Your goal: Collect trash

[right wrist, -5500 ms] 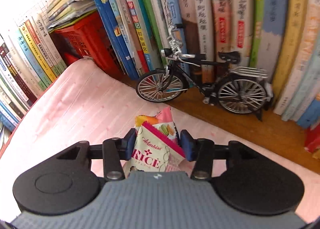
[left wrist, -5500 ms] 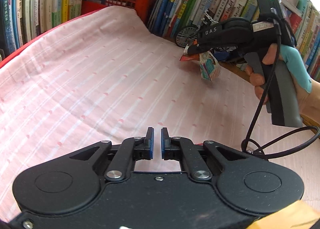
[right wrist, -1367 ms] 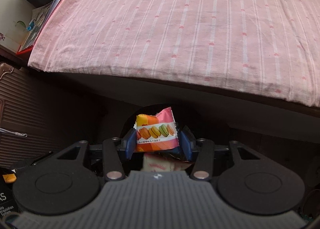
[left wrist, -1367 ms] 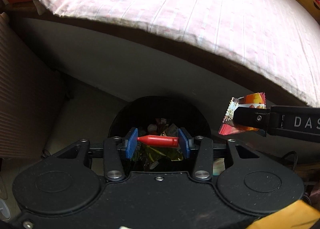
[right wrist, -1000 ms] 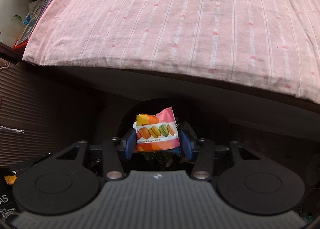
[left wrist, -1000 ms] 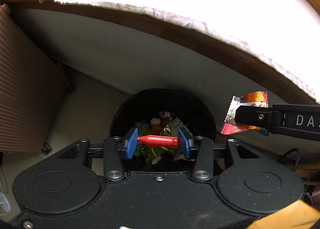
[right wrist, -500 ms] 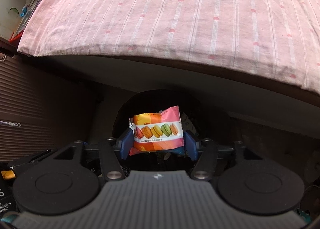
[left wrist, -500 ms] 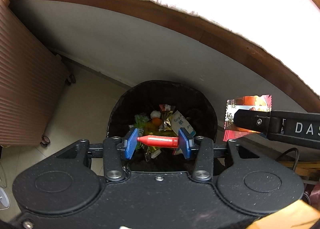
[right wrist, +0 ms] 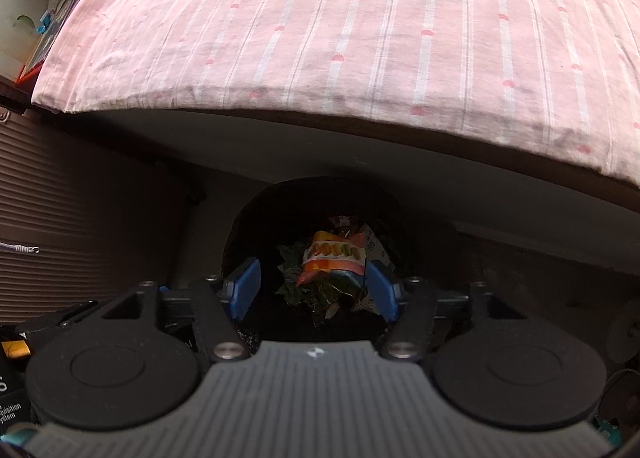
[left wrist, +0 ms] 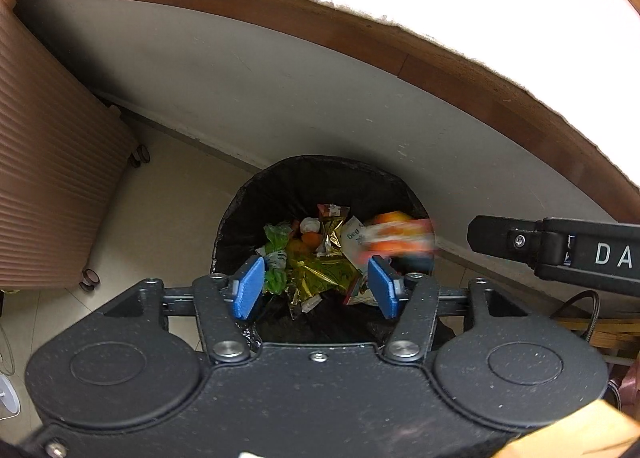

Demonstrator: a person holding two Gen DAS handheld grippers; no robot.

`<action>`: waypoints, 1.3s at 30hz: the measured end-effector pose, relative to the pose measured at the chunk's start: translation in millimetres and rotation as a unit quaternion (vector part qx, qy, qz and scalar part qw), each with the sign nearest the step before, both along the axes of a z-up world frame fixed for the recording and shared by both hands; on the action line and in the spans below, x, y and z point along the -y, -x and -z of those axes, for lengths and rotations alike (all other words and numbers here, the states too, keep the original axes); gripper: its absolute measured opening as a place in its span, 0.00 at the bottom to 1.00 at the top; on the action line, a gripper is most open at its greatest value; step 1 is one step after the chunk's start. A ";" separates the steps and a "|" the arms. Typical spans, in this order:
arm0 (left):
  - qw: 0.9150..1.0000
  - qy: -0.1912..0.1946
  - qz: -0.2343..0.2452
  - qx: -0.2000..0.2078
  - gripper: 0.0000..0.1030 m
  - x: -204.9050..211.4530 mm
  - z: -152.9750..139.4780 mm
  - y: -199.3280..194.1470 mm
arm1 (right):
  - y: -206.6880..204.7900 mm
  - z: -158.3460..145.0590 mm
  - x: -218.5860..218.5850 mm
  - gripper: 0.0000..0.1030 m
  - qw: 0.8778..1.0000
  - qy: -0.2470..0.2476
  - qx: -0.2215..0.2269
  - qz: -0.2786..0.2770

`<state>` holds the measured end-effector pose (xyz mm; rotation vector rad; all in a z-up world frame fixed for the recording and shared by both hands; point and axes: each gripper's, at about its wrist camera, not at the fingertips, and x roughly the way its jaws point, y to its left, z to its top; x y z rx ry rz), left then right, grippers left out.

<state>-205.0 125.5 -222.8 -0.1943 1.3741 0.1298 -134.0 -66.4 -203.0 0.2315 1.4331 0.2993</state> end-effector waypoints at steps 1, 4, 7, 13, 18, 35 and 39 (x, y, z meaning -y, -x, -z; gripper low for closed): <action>1.000 0.000 -0.001 0.000 0.57 0.2 0.2 0.1 | 0.4 -0.2 0.0 0.70 1.000 0.000 0.000 0.001; 1.000 0.001 -0.004 -0.004 0.64 -0.2 0.0 0.5 | 0.9 -0.5 1.7 0.72 1.000 0.001 -0.001 0.006; 1.000 0.001 -0.006 -0.007 0.71 -1.5 0.3 0.7 | 1.0 -1.0 3.9 0.73 1.000 0.001 -0.002 0.009; 1.000 0.001 -0.015 -0.011 0.76 -3.0 3.8 2.5 | 2.3 -1.7 8.0 0.75 1.000 0.002 -0.001 0.011; 0.999 0.014 -0.028 -0.009 0.77 -7.9 4.7 4.5 | 5.3 -1.5 4.0 0.77 1.000 0.006 0.000 0.015; 0.999 0.015 -0.035 -0.006 0.84 -8.3 3.1 7.6 | 6.3 0.8 -0.3 0.85 1.000 0.015 -0.001 0.005; 0.999 0.017 -0.031 -0.013 0.84 -6.7 2.3 6.7 | 6.7 1.4 -0.6 0.85 1.000 0.015 -0.002 0.003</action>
